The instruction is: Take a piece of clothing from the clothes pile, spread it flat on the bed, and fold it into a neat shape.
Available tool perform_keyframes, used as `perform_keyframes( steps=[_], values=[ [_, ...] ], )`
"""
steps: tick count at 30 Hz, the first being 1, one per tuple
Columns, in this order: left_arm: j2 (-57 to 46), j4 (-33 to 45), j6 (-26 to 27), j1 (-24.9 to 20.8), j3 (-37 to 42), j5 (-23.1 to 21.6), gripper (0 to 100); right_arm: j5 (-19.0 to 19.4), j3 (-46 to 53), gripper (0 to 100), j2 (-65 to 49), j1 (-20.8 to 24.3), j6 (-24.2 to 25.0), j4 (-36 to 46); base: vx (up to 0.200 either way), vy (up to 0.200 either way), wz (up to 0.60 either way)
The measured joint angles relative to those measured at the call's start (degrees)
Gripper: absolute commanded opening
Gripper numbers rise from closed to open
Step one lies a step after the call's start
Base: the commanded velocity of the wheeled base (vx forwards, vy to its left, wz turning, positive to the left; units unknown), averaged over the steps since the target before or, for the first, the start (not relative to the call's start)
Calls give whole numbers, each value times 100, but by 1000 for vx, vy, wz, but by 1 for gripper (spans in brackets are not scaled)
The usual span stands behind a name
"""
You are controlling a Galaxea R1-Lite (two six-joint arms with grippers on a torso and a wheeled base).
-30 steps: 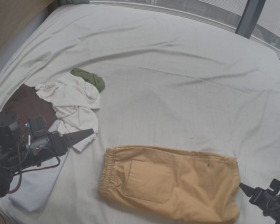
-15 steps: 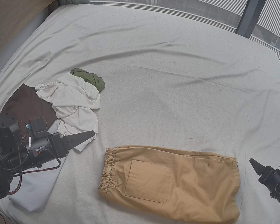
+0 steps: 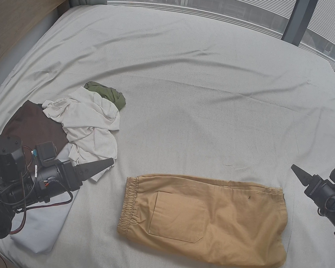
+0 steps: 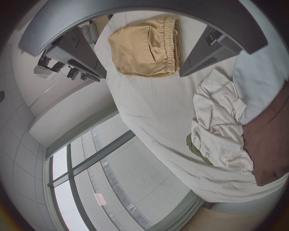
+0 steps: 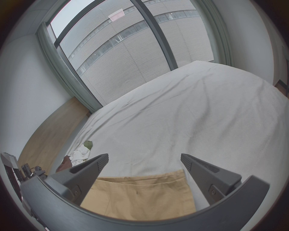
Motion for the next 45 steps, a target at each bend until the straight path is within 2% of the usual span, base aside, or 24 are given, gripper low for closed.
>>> perform_keyframes(
  steps=[8, 21, 31, 45],
  values=[
    [52, 5, -7, -59, 85, -15, 100, 79, -212, 100, 44, 268, 38, 17, 0, 0, 0],
    [223, 2, 12, -260, 132, 7, 100, 71, -144, 100, 41, 367, 28, -18, 0, 0, 0],
    [708, -2, 716, -443, 251, 21, 100, 54, -52, 100, 41, 512, 16, -49, 0, 0, 0],
    [1599, -2, 694, -480, 121, 12, 100, 62, -22, 100, 41, 542, 16, -54, 0, 0, 0]
  ],
)
